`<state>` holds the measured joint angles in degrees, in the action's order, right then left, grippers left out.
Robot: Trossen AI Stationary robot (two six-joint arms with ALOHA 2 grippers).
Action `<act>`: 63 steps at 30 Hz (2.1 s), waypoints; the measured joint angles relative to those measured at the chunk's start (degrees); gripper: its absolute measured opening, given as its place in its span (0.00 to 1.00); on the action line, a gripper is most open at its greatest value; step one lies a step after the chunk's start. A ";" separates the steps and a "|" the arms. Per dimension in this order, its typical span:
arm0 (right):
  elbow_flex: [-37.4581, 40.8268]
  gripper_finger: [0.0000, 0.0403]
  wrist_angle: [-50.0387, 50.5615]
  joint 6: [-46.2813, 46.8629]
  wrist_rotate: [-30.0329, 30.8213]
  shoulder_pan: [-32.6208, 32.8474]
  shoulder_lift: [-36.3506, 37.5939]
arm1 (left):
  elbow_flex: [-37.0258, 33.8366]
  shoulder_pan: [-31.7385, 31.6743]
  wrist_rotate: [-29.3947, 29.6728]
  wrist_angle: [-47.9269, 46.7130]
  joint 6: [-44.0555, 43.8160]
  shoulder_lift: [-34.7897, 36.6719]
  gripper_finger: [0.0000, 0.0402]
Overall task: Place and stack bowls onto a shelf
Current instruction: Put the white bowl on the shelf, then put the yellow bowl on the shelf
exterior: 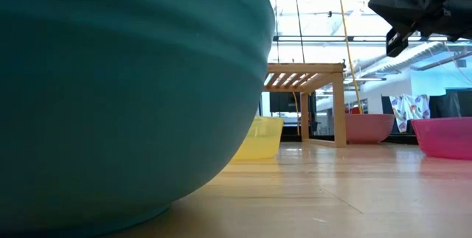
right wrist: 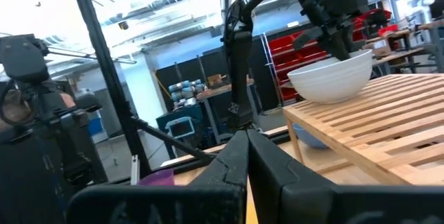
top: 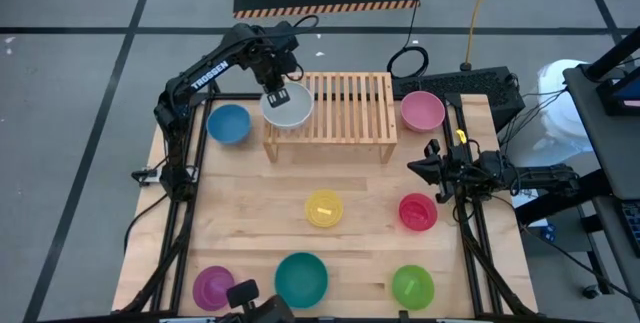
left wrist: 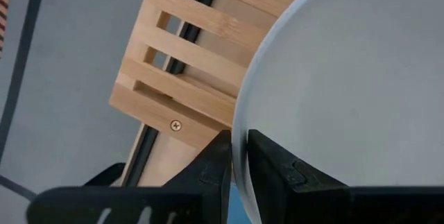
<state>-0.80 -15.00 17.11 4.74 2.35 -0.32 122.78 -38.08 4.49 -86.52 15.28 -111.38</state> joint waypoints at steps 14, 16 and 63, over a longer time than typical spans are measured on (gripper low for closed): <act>-0.02 0.00 0.01 0.02 -0.25 0.00 0.00 | -0.02 1.11 0.60 3.56 -0.34 2.64 0.13; -0.02 0.00 0.02 0.02 -0.23 0.00 -0.02 | -0.02 1.11 0.65 4.68 0.01 2.64 0.13; -52.46 0.00 55.03 -10.78 2.75 0.00 -26.84 | -14.67 22.67 -1.37 1.41 -16.01 49.69 0.13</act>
<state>-53.25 40.03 6.33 7.49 2.35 -27.16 108.11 -15.41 3.11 -85.11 -0.74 -61.69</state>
